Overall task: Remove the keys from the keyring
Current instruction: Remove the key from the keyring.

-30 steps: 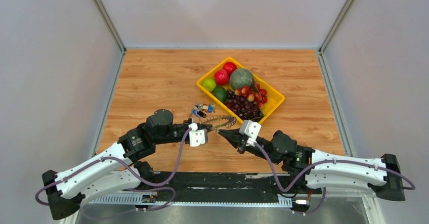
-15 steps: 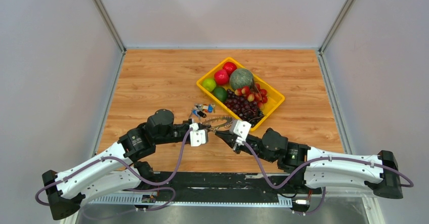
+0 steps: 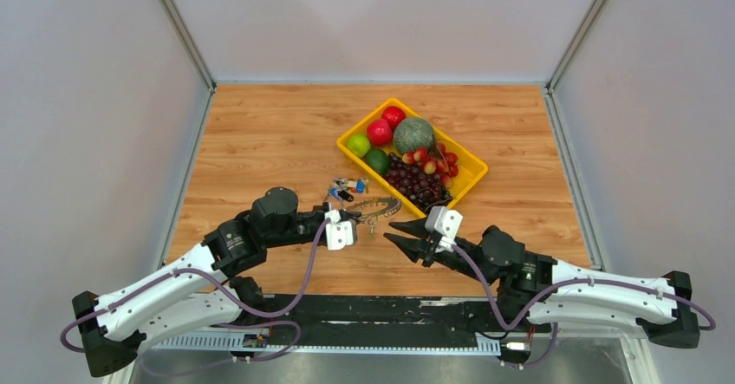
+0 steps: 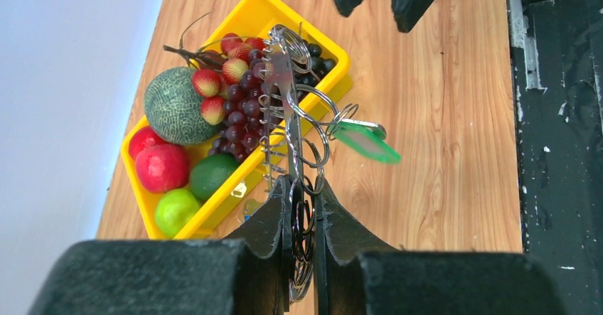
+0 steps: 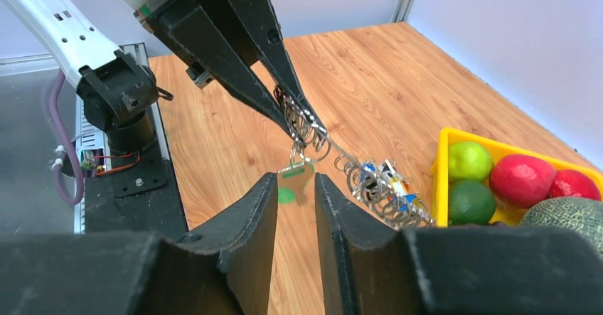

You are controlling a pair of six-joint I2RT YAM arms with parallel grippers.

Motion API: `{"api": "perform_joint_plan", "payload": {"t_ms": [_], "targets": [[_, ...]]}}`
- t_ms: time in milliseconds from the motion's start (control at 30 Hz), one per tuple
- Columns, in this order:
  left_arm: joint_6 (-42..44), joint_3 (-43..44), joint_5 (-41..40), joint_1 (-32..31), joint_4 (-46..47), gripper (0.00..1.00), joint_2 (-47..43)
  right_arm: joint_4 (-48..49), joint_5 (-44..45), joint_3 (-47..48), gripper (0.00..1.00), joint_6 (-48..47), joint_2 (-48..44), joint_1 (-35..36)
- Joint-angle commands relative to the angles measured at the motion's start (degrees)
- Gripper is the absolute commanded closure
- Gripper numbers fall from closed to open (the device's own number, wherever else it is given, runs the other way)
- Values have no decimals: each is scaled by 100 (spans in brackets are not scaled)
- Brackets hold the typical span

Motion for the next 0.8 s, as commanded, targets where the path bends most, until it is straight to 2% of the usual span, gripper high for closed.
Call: {"api": "perform_joint_plan", "payload": {"t_ms": [0, 167, 400, 600, 700, 767], "targets": [[-9, 49, -141, -9, 412, 100, -18, 51, 96, -272, 71, 324, -247, 30], [-126, 126, -523, -14, 348, 100, 137, 815, -95, -743, 77, 526, -166, 33], [-556, 588, -1437, -85, -110, 100, 558, 2709, 51, -1407, 76, 794, 376, 29], [-656, 617, -1686, -115, -120, 100, 622, 3774, -19, -1390, 70, 850, 1310, 37], [-687, 610, -1692, -117, -100, 100, 591, 4284, 192, -1345, 64, 868, 1774, 76], [-707, 589, -1693, -115, -75, 100, 554, 4741, 366, -1369, 55, 853, 2076, 110]]}}
